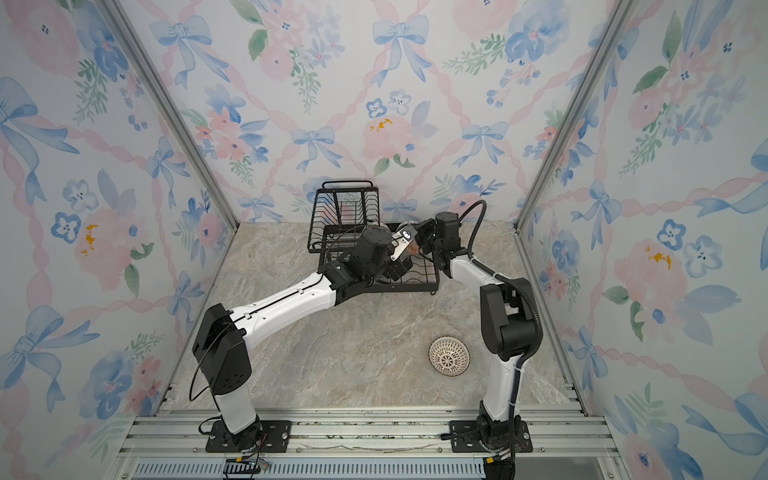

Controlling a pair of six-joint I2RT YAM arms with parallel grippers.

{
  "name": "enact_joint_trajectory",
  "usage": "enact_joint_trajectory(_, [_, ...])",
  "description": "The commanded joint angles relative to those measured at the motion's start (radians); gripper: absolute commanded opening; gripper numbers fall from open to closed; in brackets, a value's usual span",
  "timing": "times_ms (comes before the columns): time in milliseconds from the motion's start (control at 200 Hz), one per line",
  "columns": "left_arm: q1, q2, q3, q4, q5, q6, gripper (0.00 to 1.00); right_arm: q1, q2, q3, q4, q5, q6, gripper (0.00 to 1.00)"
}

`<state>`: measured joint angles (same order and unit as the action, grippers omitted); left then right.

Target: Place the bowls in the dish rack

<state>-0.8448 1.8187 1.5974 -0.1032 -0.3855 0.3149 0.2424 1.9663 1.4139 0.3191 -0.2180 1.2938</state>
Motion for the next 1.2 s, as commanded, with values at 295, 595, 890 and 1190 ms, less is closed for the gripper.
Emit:
enact_joint_trajectory(295, [-0.009,0.008,-0.006,-0.005,-0.042,0.035,0.98,-0.004,0.097,0.025,0.231,-0.015,-0.01,0.0])
enact_joint_trajectory(595, [-0.009,0.01,-0.021,-0.005,-0.045,0.028,0.98,0.018,0.15,0.043,0.266,-0.004,0.001,0.0])
enact_joint_trajectory(890, [0.001,0.004,-0.038,-0.006,-0.047,0.0,0.98,0.026,0.196,0.063,0.281,-0.001,0.033,0.0])
enact_joint_trajectory(1190, [0.002,0.0,-0.035,-0.02,-0.058,0.004,0.98,0.04,0.23,0.093,0.286,0.004,0.035,0.0])
